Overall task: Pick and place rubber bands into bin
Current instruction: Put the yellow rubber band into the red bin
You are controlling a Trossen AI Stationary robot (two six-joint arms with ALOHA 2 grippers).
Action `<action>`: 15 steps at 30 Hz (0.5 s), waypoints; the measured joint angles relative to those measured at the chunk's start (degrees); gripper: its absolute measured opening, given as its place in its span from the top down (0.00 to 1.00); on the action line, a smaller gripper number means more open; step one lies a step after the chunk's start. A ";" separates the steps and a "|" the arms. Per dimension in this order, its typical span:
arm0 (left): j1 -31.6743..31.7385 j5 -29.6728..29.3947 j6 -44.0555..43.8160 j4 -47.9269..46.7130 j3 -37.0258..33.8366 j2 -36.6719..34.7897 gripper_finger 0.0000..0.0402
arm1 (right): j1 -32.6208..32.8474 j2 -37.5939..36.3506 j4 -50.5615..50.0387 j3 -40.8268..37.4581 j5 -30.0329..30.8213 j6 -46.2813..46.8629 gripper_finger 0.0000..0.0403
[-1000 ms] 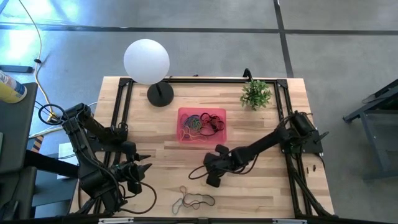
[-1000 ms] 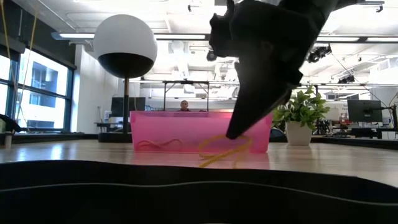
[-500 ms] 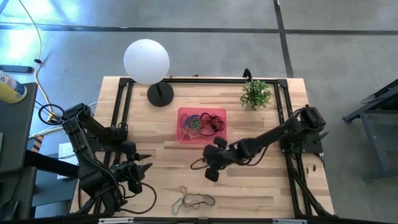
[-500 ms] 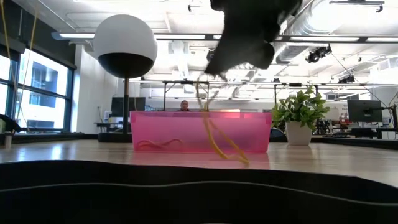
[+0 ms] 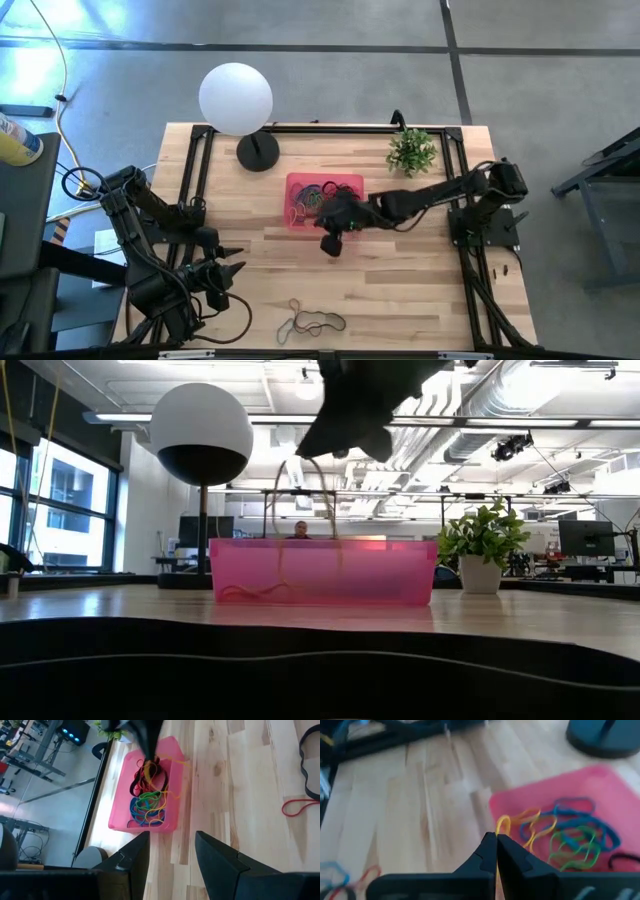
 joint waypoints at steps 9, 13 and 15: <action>0.02 -0.29 -0.25 0.00 0.00 0.00 0.63 | -7.16 0.00 6.39 0.04 -4.27 -3.01 1.00; 0.02 -0.31 -0.90 0.01 0.00 0.00 0.63 | -8.85 0.00 7.97 0.04 -5.84 -4.27 1.00; 0.02 -0.39 -1.07 0.00 0.00 0.00 0.63 | -9.33 0.00 8.59 0.04 -6.35 -4.29 1.00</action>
